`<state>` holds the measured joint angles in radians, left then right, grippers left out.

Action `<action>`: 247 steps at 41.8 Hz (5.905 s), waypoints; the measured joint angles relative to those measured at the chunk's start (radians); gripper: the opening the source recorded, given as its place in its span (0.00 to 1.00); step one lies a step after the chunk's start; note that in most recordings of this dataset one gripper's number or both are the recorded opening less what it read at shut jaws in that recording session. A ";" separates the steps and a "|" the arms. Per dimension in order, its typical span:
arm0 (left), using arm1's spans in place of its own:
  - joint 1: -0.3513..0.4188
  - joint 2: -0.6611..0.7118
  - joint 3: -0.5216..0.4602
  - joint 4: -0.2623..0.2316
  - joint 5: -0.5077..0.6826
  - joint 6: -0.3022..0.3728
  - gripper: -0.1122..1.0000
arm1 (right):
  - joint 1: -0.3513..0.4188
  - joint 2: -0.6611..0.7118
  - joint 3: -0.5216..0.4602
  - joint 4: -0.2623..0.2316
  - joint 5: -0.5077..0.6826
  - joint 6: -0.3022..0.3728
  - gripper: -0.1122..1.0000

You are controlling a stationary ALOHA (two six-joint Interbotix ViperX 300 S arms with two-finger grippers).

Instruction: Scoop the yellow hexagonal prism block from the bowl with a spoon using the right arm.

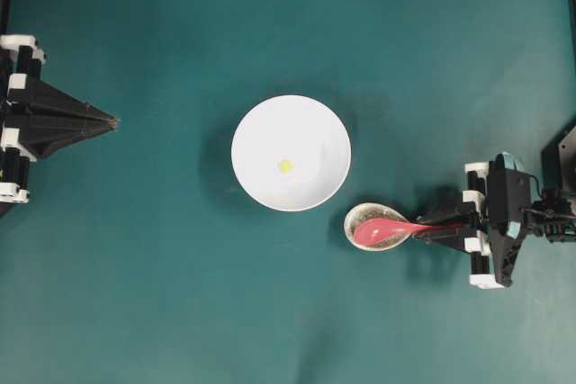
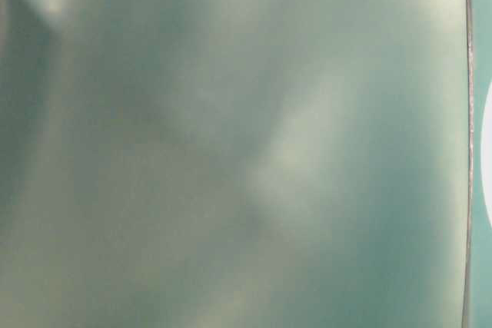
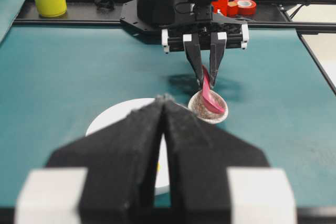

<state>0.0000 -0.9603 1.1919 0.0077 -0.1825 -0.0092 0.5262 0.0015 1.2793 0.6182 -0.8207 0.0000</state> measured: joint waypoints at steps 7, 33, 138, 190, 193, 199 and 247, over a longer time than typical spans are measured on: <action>-0.002 0.000 0.000 0.000 0.000 0.000 0.11 | 0.000 -0.021 0.005 0.000 0.009 0.000 0.25; -0.002 0.000 0.000 0.000 0.000 0.000 0.11 | 0.002 -0.023 0.005 0.000 0.023 0.000 0.55; -0.002 0.000 0.002 0.002 0.055 -0.064 0.11 | -0.213 -0.453 -0.138 0.002 0.491 -0.258 0.31; -0.002 0.000 0.003 0.000 0.078 -0.060 0.11 | -0.686 -0.130 -0.825 -0.325 1.629 -0.115 0.31; -0.002 0.002 0.005 0.002 0.077 -0.061 0.11 | -0.686 -0.115 -0.845 -0.359 1.660 -0.091 0.31; -0.002 0.000 0.005 0.000 0.078 -0.061 0.11 | -0.686 -0.094 -0.873 -0.391 1.684 -0.071 0.31; -0.002 0.000 0.005 0.000 0.078 -0.060 0.11 | -0.649 0.020 -0.885 -0.394 1.591 -0.069 0.31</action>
<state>-0.0015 -0.9603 1.1965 0.0077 -0.1043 -0.0690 -0.1227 0.0215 0.3942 0.2240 0.7701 -0.0690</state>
